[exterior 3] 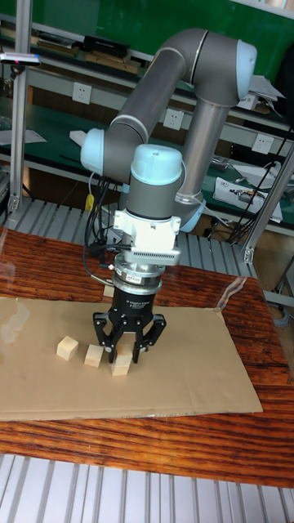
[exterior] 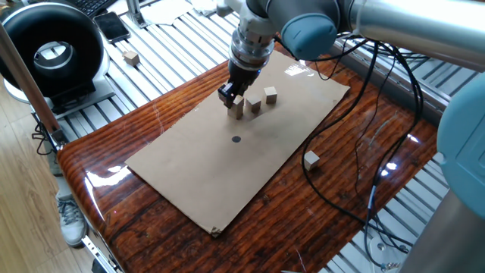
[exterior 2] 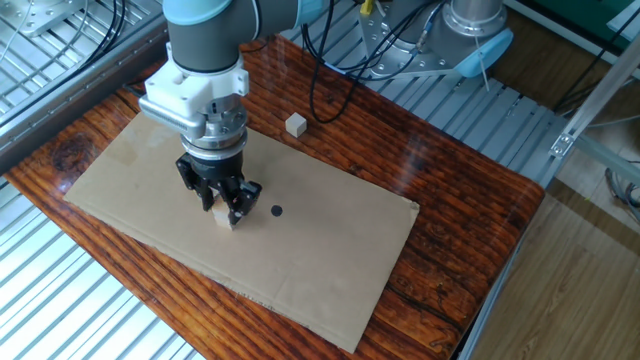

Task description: Stack the blocks in a vertical line of five

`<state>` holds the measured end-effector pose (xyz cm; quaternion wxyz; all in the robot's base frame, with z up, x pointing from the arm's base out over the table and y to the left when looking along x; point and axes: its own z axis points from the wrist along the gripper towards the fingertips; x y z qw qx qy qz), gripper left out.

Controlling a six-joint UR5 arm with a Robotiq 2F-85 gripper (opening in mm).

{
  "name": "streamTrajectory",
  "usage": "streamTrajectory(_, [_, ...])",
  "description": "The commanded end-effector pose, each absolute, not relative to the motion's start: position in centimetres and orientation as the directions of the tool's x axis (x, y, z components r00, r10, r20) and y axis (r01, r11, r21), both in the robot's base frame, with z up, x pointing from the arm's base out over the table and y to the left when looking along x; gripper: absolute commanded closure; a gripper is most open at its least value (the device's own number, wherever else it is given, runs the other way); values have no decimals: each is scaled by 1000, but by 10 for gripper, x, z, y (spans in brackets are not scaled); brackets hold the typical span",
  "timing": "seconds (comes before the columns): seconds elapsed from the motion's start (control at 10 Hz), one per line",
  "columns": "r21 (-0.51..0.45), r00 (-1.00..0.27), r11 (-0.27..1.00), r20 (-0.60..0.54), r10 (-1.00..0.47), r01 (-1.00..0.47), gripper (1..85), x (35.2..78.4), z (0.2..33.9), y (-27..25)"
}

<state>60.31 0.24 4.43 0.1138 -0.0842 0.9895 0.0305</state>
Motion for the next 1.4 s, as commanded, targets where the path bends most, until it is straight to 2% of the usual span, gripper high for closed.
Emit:
streamTrajectory(0.0, [50, -959, 983, -237, -159, -175, 7, 604, 44, 3])
streamTrajectory(0.4, [45, -964, 978, -187, -190, -202, 7, 585, 60, -2])
streamTrajectory(1.0, [30, -948, 960, -171, -268, -277, 7, 506, 68, -17])
streamTrajectory(1.3, [51, -948, 959, -174, -268, -280, 7, 474, 57, -21])
